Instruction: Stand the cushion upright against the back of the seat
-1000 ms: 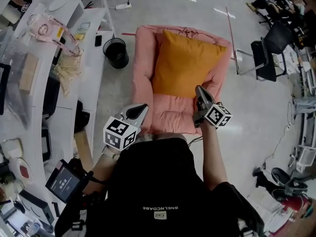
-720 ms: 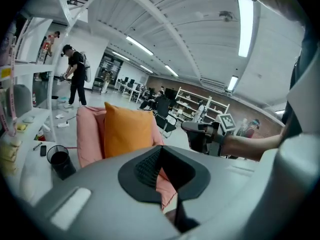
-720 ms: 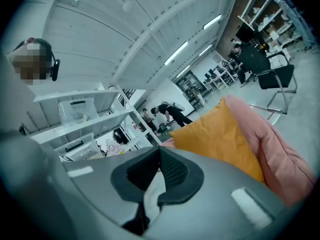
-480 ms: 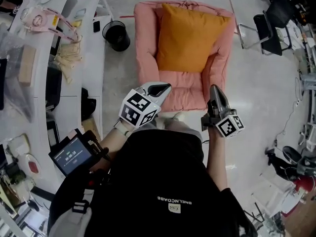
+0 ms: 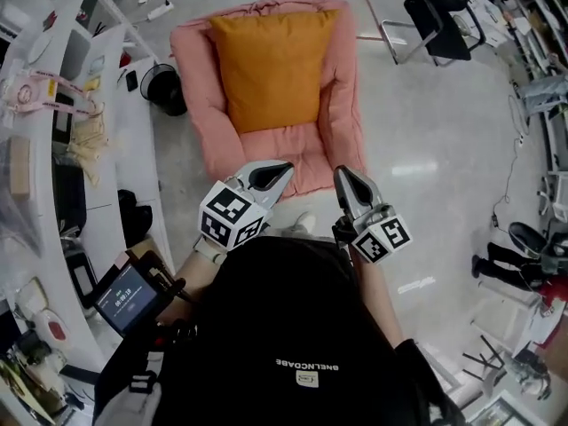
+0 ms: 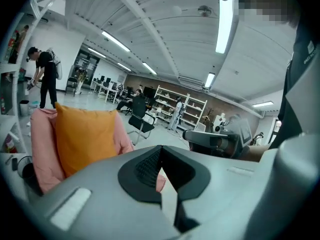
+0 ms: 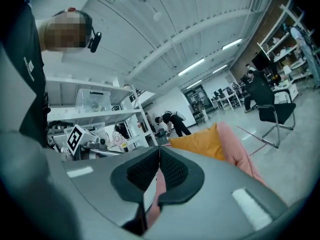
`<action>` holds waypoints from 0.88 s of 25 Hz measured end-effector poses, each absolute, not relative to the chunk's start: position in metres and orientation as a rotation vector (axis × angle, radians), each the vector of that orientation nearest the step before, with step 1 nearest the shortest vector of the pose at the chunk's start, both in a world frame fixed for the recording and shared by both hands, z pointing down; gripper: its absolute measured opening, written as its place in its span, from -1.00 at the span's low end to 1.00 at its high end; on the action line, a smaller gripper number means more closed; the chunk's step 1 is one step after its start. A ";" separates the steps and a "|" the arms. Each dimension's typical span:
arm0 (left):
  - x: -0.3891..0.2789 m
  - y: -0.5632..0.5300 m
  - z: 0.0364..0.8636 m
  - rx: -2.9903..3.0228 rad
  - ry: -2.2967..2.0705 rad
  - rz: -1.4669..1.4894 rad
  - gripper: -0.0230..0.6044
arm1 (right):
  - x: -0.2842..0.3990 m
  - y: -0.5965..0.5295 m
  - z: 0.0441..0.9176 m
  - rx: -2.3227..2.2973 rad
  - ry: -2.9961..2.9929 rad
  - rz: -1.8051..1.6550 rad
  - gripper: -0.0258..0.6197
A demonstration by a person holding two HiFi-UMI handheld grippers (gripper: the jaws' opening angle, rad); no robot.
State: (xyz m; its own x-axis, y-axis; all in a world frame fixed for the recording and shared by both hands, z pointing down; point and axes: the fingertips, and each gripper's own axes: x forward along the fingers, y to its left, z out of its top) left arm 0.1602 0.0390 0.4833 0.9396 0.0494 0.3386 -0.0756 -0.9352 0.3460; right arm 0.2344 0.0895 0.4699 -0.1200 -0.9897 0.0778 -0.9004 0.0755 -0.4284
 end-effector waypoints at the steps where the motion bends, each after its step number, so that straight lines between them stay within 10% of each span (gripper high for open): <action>1: 0.168 0.045 0.480 2.747 -0.003 0.477 -0.88 | 0.237 0.095 0.467 -1.916 2.128 -0.540 -0.90; 22: 0.221 0.086 0.454 2.860 0.125 0.431 -0.84 | 0.288 0.136 0.450 -2.046 2.024 -0.426 -0.91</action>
State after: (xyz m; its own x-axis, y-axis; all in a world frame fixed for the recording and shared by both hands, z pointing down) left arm 0.2214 0.0860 0.4538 0.9528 0.1202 0.2789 0.0476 -0.9661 0.2539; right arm 0.2884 0.1359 0.4504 0.0026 -0.9991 0.0429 -0.9318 -0.0180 -0.3626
